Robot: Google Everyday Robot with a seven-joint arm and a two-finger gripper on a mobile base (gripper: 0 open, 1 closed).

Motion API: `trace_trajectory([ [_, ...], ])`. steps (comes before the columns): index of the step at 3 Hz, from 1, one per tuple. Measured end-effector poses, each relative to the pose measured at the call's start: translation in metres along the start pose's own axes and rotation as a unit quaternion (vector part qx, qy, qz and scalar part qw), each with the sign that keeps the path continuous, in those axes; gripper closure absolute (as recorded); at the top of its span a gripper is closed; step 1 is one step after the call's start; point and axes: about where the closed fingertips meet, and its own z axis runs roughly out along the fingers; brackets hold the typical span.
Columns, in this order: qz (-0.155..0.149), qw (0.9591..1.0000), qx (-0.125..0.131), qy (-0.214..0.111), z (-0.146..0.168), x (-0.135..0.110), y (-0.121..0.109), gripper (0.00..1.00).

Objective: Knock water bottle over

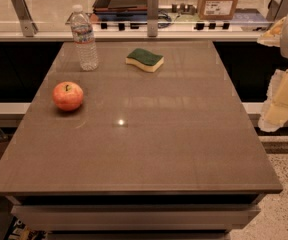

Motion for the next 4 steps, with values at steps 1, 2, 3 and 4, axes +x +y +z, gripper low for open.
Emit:
trace_trajectory([
  [1,0.000,1.0000,0.000,0.000,0.000,0.000,0.000,0.00],
  [2,0.007,0.9999,0.009,-0.010,0.000,-0.005,-0.003,0.00],
  [3,0.040,0.9981,0.023,-0.041,0.007,-0.014,-0.007,0.00],
  [4,0.099,0.9893,0.039,-0.100,0.020,-0.028,-0.010,0.00],
])
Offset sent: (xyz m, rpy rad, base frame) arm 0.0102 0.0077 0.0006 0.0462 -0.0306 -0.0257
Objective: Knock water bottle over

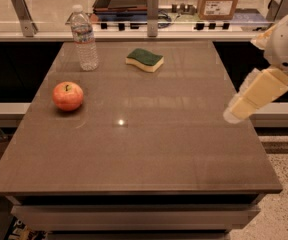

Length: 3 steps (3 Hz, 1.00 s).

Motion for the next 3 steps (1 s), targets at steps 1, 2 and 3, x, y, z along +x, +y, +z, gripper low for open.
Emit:
trace_trajectory([
  [1,0.053,0.9962,0.021,-0.066,0.015,-0.016,-0.002,0.00],
  [2,0.091,0.9867,0.058,-0.121,0.024,-0.033,-0.005,0.00],
  [3,0.093,0.9814,0.090,-0.142,0.019,-0.042,-0.022,0.00],
])
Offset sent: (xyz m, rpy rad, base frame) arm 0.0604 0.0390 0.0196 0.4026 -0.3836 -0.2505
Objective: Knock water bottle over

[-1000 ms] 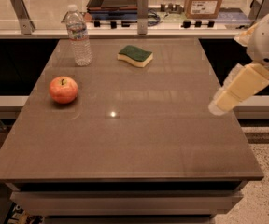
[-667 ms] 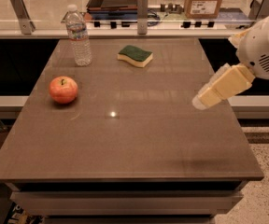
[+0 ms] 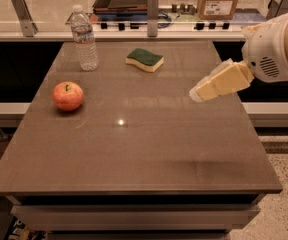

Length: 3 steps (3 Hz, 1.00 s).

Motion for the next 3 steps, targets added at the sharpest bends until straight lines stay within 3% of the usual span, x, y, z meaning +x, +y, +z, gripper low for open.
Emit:
trace_trajectory([
  [1,0.000,1.0000,0.000,0.000,0.000,0.000,0.000,0.00],
  [2,0.013,0.9995,0.021,-0.018,0.002,-0.004,-0.008,0.00],
  [3,0.025,0.9961,0.042,-0.073,0.024,-0.025,-0.024,0.00],
])
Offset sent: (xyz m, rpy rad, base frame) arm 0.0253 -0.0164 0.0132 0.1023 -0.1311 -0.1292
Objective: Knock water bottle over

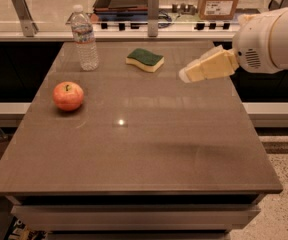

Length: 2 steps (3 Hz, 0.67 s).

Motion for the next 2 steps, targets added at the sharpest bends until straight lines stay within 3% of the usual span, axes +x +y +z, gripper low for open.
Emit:
trace_trajectory([
  [1,0.001,0.9988,0.008,-0.047,0.025,-0.026,-0.004,0.00],
  [2,-0.003,0.9966,-0.006,-0.082,0.050,-0.052,0.001,0.00],
])
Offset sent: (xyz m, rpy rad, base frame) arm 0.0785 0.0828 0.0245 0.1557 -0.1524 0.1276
